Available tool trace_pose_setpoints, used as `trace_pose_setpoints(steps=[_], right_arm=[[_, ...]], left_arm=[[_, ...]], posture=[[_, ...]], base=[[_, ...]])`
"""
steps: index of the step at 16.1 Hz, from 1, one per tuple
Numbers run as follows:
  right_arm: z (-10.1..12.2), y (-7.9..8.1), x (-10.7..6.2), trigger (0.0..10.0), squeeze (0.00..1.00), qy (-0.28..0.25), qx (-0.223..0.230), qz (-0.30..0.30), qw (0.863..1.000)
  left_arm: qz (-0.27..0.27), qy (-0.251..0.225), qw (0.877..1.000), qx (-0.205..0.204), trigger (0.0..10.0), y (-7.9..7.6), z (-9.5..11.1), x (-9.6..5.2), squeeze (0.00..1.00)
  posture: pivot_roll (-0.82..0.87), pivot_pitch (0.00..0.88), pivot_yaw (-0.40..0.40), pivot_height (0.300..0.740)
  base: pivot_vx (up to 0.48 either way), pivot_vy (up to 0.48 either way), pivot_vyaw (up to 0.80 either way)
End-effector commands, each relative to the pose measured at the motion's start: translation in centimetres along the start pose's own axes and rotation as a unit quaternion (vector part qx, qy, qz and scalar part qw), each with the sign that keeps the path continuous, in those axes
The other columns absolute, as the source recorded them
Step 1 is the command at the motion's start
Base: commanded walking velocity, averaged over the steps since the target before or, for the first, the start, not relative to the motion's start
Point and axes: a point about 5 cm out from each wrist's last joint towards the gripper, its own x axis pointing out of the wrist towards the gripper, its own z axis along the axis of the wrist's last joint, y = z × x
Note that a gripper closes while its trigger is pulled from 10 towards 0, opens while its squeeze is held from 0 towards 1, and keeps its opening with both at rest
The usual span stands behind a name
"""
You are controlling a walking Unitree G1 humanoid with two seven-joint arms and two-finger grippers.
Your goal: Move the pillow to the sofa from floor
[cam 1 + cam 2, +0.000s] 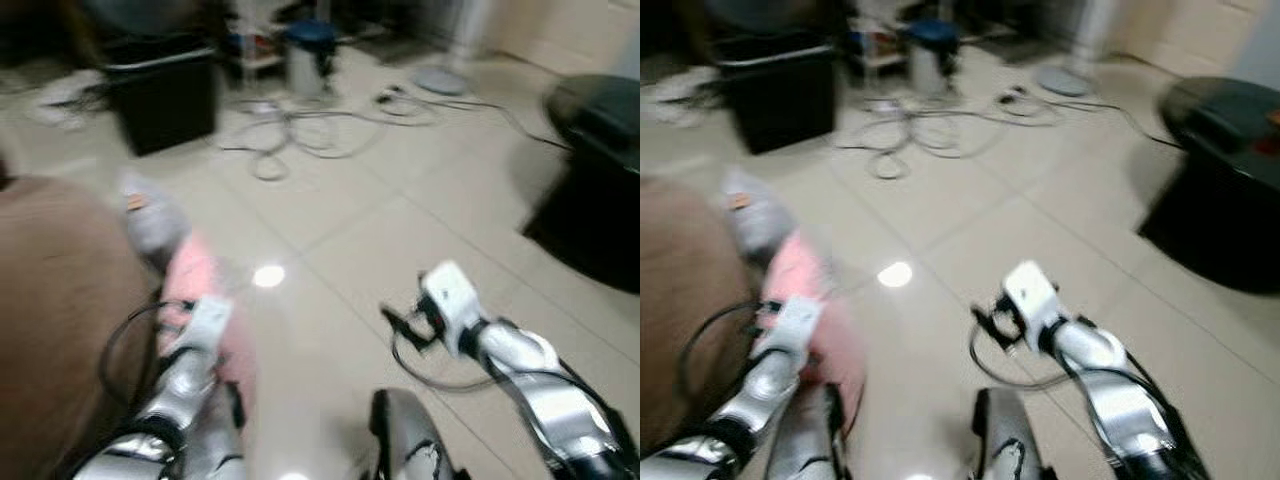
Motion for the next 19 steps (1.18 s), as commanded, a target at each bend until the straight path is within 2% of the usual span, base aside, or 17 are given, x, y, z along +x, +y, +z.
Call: trace_pose_setpoints(steps=[1,2,3,4,6,7,8,10,11,13,16,17,19], right_arm=[[0.4,-1.1,0.2,10.0,0.00,-0.017,0.012,-0.037,0.999],[0.9,-1.2,0.5,10.0,0.00,-0.029,0.019,-0.045,0.998],[1.8,-1.3,1.0,10.0,0.00,-0.054,0.026,-0.058,0.997],[3.0,-1.6,1.4,10.0,0.00,-0.077,0.034,-0.082,0.993],[4.0,-1.9,2.0,10.0,0.00,-0.104,0.044,-0.112,0.987],[4.5,-2.0,2.1,10.0,0.00,-0.120,0.065,-0.123,0.983],[4.8,-2.2,2.1,10.0,0.00,-0.132,0.084,-0.135,0.978],[4.6,-2.5,2.4,10.0,0.00,-0.129,0.091,-0.159,0.975],[4.4,-2.1,2.7,10.0,0.00,-0.120,0.090,-0.156,0.976],[4.0,-1.7,3.1,10.0,0.00,-0.113,0.069,-0.144,0.981],[4.1,-2.2,3.6,10.0,0.00,-0.110,0.069,-0.164,0.978],[4.1,-2.4,3.9,10.0,0.00,-0.108,0.066,-0.168,0.978],[4.2,-2.3,4.2,10.0,0.00,-0.104,0.072,-0.163,0.978]], left_arm=[[-0.009,-0.101,0.995,-0.018,0.0,0.3,4.3,1.0,0.00],[-0.016,-0.133,0.991,-0.027,0.0,0.3,5.4,0.9,0.00],[-0.024,-0.191,0.980,-0.040,0.0,0.6,7.6,0.7,0.00],[-0.018,-0.259,0.964,-0.060,0.0,1.9,10.7,-0.1,0.00],[0.013,-0.305,0.947,-0.102,0.0,4.3,14.2,-1.3,0.00],[0.032,-0.304,0.943,-0.132,10.0,5.1,15.2,-1.7,0.00],[0.032,-0.292,0.942,-0.161,10.0,5.3,15.3,-1.7,0.00],[0.009,-0.254,0.949,-0.184,10.0,5.2,14.1,-1.8,0.00],[-0.006,-0.273,0.943,-0.192,10.0,5.3,13.5,-2.7,0.00],[-0.006,-0.293,0.941,-0.167,10.0,5.7,13.8,-4.0,0.00],[-0.017,-0.298,0.936,-0.186,10.0,6.7,13.2,-5.1,0.00],[-0.010,-0.285,0.941,-0.180,10.0,7.0,11.9,-5.3,0.00],[-0.002,-0.267,0.948,-0.172,10.0,7.4,11.0,-5.7,0.00]], posture=[[0.06,0.000,-0.051,0.563],[0.07,0.000,-0.049,0.563],[0.09,0.000,-0.040,0.563],[0.11,0.000,-0.031,0.563],[0.11,0.000,-0.005,0.563],[0.11,0.000,0.000,0.563],[0.12,0.000,0.000,0.563],[0.13,0.000,-0.016,0.578],[0.13,0.000,-0.021,0.588],[0.18,0.000,-0.043,0.608],[0.19,0.000,-0.058,0.633],[0.19,0.000,-0.062,0.643],[0.20,0.000,-0.066,0.663]], base=[[0.000,0.000,0.00],[0.000,0.000,0.00],[0.000,0.000,0.00],[0.000,0.000,0.00],[0.000,0.000,0.00],[0.000,0.000,0.00],[0.000,0.000,0.00],[0.000,0.000,0.00],[0.000,0.000,0.00],[0.000,0.000,0.00],[0.000,0.000,0.00],[0.000,0.000,0.00],[0.000,0.000,0.00]])
